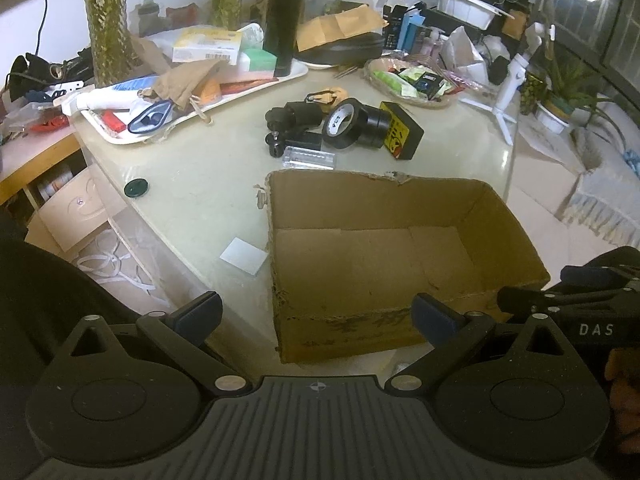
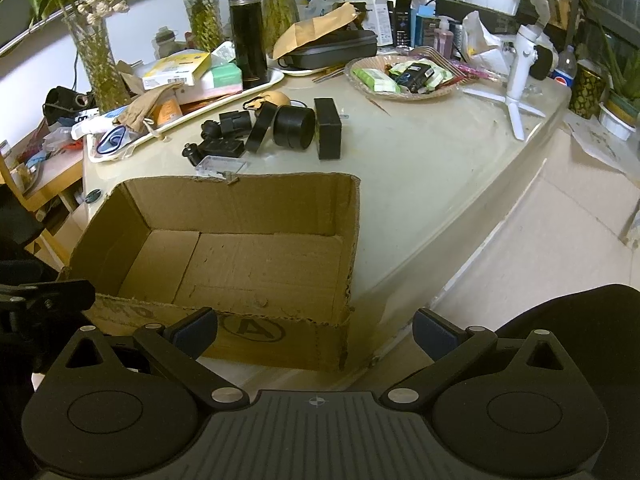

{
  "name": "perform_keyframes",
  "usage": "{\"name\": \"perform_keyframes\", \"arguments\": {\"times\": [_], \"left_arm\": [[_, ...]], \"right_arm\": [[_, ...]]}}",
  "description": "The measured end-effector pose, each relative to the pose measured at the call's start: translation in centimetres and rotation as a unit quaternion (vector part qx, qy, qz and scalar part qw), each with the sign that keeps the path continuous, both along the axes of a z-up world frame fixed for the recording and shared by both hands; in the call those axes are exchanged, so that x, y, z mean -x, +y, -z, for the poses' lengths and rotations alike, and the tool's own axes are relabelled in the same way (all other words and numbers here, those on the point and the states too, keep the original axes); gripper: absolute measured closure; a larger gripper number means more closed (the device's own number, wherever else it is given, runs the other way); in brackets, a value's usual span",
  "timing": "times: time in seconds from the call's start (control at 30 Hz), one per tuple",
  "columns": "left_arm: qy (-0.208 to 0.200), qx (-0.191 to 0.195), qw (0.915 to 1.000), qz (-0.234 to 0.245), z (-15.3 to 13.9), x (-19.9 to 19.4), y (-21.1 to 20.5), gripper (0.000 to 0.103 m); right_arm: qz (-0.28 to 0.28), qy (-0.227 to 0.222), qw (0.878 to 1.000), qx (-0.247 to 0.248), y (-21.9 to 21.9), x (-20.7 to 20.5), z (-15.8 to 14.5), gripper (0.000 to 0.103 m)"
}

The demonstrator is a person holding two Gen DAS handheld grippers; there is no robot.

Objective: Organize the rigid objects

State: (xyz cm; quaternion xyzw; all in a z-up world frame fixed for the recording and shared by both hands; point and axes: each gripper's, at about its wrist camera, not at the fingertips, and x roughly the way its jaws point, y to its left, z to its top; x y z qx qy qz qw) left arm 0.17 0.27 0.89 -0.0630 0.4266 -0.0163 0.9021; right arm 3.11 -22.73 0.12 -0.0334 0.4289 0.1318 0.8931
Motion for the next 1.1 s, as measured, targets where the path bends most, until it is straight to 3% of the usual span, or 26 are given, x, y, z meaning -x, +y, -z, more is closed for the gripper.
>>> {"name": "perform_keyframes", "arguments": {"times": [0.7, 1.1], "left_arm": [[-0.017, -0.017, 0.9997, -0.003, -0.8, -1.8, 1.2, 0.0], [-0.021, -0.015, 0.9997, -0.004, -1.2, -3.1, 2.0, 0.0]], "right_arm": [[0.026, 0.011, 0.999, -0.042, -1.3, -2.8, -0.4, 0.0], [0.019, -0.013, 0.999, -0.024, -1.2, -4.8, -1.1, 0.0]]}}
